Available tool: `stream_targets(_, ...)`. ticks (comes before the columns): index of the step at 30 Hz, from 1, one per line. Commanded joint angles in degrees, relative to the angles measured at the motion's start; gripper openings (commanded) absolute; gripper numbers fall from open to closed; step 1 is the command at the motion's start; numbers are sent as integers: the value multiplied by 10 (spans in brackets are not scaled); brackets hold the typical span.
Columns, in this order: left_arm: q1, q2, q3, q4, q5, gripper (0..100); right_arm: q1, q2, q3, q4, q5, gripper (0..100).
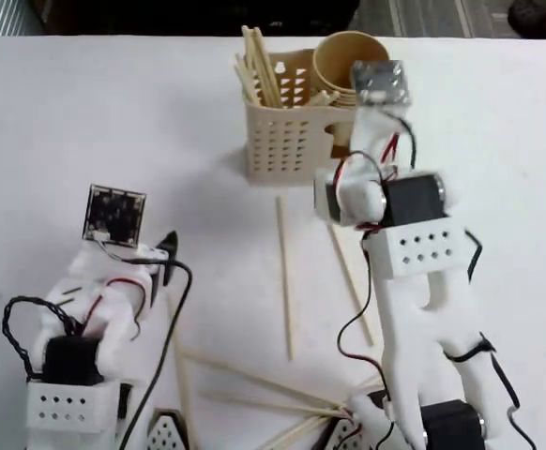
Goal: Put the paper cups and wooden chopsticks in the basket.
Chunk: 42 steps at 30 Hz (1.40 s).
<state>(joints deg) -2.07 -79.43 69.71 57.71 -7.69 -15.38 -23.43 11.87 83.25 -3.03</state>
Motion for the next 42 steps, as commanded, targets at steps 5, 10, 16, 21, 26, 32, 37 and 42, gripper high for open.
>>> stream_targets(5,-3,-7,33,-25,-5,195,7,-19,189,-81,73,262)
stream_targets(10,-4,-7,70,-42,-5,195,7,-19,317,-246,84,212)
stream_targets(16,-4,-7,75,-38,-5,195,13,15,364,-347,109,194)
stream_targets(21,-4,-7,75,-38,-5,195,46,138,294,-358,110,192)
stream_targets(26,-4,-7,76,-38,-5,195,55,253,234,-356,111,190)
stream_targets(32,-4,-7,76,-38,-5,195,41,291,228,-359,112,75)
stream_targets(37,-4,-7,76,-38,-5,195,21,290,244,-356,168,24)
stream_targets(42,-4,-7,76,-38,-5,195,26,283,251,-352,184,17)
